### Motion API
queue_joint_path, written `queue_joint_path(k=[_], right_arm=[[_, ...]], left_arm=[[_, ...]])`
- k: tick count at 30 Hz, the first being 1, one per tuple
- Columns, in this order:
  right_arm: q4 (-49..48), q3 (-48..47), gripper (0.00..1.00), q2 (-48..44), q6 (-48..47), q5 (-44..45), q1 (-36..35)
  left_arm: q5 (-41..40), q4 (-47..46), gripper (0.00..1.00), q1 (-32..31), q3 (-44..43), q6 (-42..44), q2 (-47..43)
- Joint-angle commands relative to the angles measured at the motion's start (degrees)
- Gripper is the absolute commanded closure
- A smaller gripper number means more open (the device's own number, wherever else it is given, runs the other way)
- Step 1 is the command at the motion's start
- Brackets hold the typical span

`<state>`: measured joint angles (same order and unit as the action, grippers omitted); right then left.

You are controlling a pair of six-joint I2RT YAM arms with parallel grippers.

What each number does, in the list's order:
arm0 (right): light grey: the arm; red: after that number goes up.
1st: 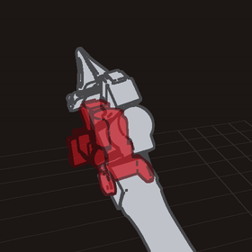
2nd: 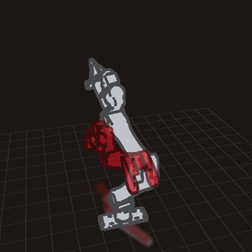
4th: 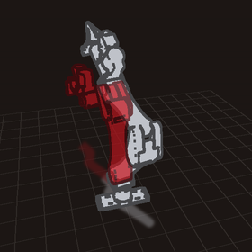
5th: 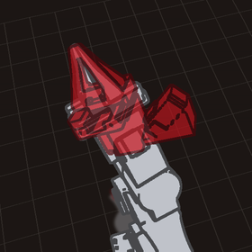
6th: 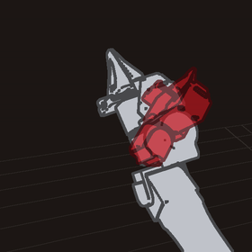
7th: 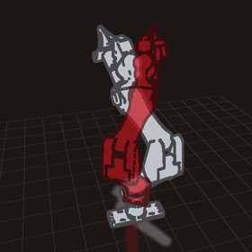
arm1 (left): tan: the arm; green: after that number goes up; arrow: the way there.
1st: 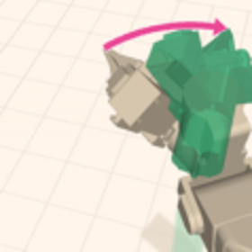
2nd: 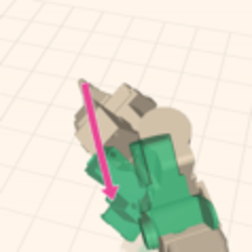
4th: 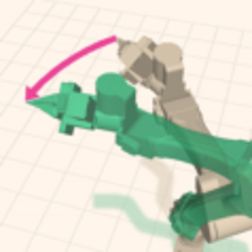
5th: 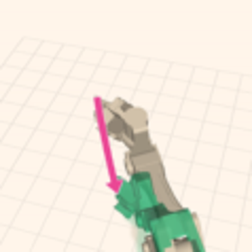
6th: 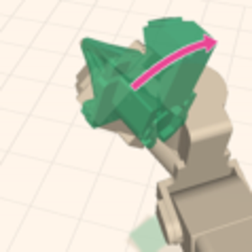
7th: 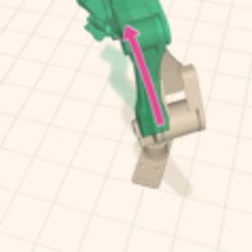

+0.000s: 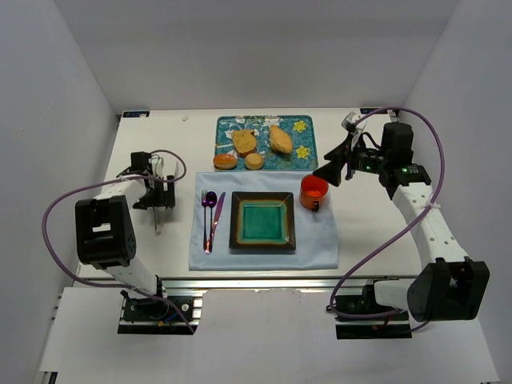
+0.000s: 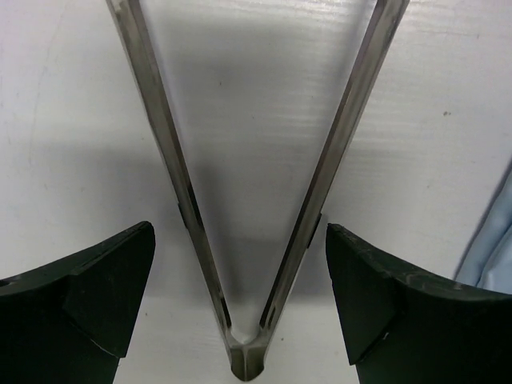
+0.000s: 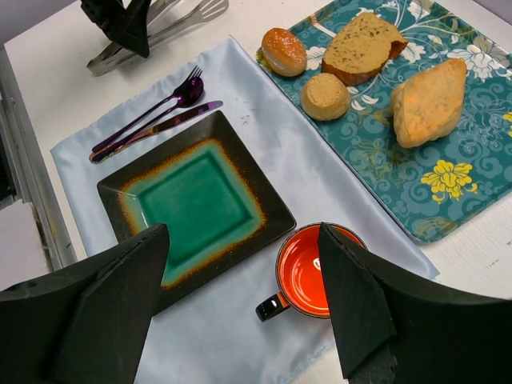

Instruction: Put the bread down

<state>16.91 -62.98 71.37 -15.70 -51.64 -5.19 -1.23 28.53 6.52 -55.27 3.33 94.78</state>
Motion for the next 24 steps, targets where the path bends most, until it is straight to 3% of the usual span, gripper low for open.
queue_joint_path(k=[1,8,11,12,13,16,21,24], right_arm=[[-2.1,0.0,0.2,0.2,1.1,-1.5,1.0],[-1.5,-0.8,0.2,1.0,1.5,-2.1,3.1],[-1.5,-0.8,0.2,1.2,1.6,-2.2,3.9],[-1.5,-0.9,0.2,1.1,1.7,-2.2,4.1],[-1.5,-0.9,0.2,1.1,1.7,-2.3,4.3],[-1.5,-0.9,0.2,1.1,1.6,-2.5,4.5],[-1.3,-1.0,0.2,1.0,1.6,-2.8,4.5],[-1.2,-0.8,0.2,0.6,1.6,-2.9,6.4]], left_arm=[[1.1,-3.2,0.05,-0.3,-1.7,1.2,0.7],[2.9,-7.1,0.17,-0.2,0.8,-1.0,1.2],[3.3,-8.6,0.35,-0.3,2.6,-2.3,0.1],[3.3,-9.3,0.51,-0.2,3.3,-2.6,-0.6],[3.5,-9.6,0.58,-0.2,3.6,-2.7,-0.9],[4.2,-10.5,0.7,-0.2,4.3,-5.2,-2.9],[7.0,-9.2,0.73,-0.2,1.9,-8.1,-7.1],[13.3,-8.2,0.69,-0.3,-2.1,-11.6,-10.5]])
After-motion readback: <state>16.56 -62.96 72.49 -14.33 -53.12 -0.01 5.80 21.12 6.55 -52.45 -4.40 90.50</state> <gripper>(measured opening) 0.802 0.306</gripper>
